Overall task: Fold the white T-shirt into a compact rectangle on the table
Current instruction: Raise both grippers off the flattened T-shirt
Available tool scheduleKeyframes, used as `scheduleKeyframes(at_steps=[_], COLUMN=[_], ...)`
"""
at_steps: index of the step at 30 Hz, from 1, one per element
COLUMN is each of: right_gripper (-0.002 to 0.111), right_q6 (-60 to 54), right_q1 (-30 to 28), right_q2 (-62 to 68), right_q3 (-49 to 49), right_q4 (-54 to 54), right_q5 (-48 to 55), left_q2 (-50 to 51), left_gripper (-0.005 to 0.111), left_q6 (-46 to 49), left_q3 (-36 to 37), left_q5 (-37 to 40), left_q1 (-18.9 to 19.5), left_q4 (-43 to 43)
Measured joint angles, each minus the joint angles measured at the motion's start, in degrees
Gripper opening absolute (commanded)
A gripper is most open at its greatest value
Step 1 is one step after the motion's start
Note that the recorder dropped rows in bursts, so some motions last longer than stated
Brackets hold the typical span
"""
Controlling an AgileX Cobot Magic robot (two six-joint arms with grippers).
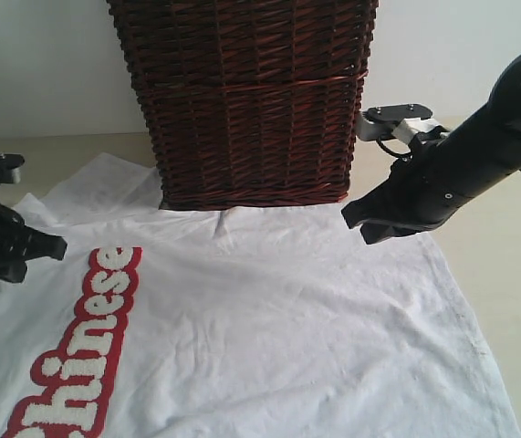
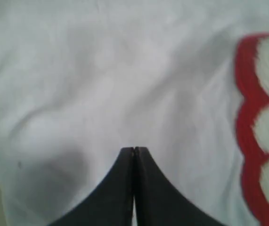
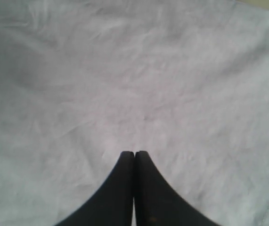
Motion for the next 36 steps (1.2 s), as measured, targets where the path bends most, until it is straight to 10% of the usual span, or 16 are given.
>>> scheduleKeyframes(at_steps=[22, 36], right_gripper=[0.000, 0.000], right_q6=[-0.22, -0.22], right_q1=[0.00, 0.00], right_q2=[0.00, 0.00], right_q3=[0.00, 0.00], right_q4=[0.41, 0.81], right_q5=[-5.94, -5.93], left_q2=[31.56, 8.70], left_gripper=[0.000, 0.000], left_q6=[8.57, 9.74], left_q3=[-46.58, -33.86], left_q5=[12.64, 21.73], left_q1=[6.27, 16.32], left_q4=[-2.32, -5.58])
